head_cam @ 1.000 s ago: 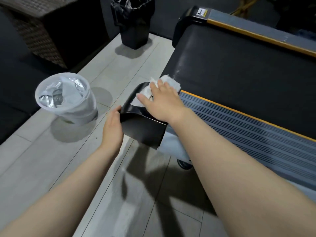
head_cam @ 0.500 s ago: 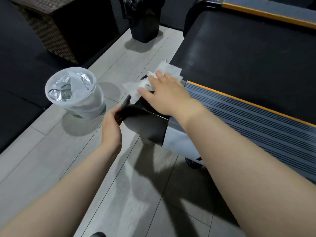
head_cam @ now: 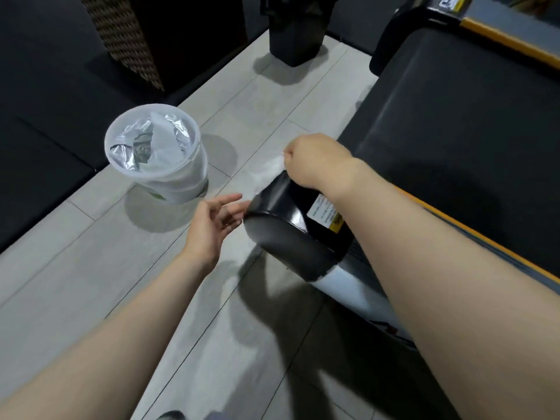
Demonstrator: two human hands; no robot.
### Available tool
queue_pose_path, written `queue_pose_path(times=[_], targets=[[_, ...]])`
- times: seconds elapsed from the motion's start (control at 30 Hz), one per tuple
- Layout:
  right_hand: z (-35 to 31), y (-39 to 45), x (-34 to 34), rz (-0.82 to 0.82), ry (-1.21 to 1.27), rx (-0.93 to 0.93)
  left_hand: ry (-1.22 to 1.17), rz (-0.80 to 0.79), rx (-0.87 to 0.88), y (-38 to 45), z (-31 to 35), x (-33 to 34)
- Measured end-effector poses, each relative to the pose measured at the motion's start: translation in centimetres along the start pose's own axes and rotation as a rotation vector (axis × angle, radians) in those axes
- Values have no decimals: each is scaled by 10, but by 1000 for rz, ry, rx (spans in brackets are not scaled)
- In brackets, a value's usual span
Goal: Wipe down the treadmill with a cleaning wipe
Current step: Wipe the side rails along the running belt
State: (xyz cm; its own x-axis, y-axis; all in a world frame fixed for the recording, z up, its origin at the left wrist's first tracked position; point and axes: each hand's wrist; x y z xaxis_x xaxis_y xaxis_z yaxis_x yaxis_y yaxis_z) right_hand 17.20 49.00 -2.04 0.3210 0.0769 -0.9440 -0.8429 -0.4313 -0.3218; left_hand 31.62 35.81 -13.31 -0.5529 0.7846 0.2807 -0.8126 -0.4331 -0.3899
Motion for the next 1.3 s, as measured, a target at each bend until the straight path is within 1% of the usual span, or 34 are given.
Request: queue_pose_path(times=[0.03, 0.07, 0.17, 0.23, 0.3, 0.33, 0.37, 0.47, 0.5, 0.63, 0.73, 0.87, 0.93, 1.07, 1.13, 1.17, 1.23, 1.3], targets=[[-8, 2, -2, -11, -95, 10, 6, -13, -57, 5, 5, -6], [-18, -1, -3, -9, -202, -32, 14, -25, -104, 8, 11, -9], [-46, -35, 6, -24, -384, -332, 11, -57, -230, 8, 24, -15], [-66, -61, 18, -129, -439, -488, 44, -107, -266, 5, 28, -16], [-77, -62, 22, -264, -513, -551, 46, -80, -270, 5, 32, -19], [-80, -53, 21, -298, -525, -546, 30, -47, -263, 5, 33, -20], [-82, -39, 18, -321, -526, -483, 20, -19, -256, 4, 32, -22], [-84, 13, 5, -447, -522, -214, -39, 76, -267, -6, 18, -31], [-87, 25, 6, -491, -538, -172, -39, 96, -272, -12, 12, -35], [-117, 30, 22, -550, -647, -98, 25, 84, -280, -36, -2, -59], [-134, 18, 33, -576, -742, -130, 60, 100, -244, -45, -5, -78], [-137, 6, 42, -593, -838, -226, 64, 123, -201, -41, 0, -82], [-138, -1, 55, -567, -930, -290, 63, 121, -187, -39, 2, -79], [-139, -13, 98, -623, -1339, -390, 93, 85, -205, -45, 3, -70], [-132, -19, 113, -564, -1544, -490, 110, 69, -195, -49, 2, -67], [-124, -25, 117, -515, -1588, -560, 120, 59, -192, -51, 2, -66], [-102, -48, 118, -359, -1666, -720, 161, 26, -174, -53, -2, -62], [-75, -75, 106, -234, -1723, -865, 212, -14, -162, -54, -8, -55]])
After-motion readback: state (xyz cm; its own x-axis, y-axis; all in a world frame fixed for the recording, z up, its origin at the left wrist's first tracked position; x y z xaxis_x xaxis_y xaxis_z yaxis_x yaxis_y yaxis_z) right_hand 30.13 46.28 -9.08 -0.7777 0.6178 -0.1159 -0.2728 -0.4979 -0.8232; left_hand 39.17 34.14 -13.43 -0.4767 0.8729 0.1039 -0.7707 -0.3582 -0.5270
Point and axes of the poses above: each hand's wrist, its own y-axis towards the middle knuckle, its own x-axis out of the palm, z = x × y, and after that the axes turned 5 degrees about x, right-handed
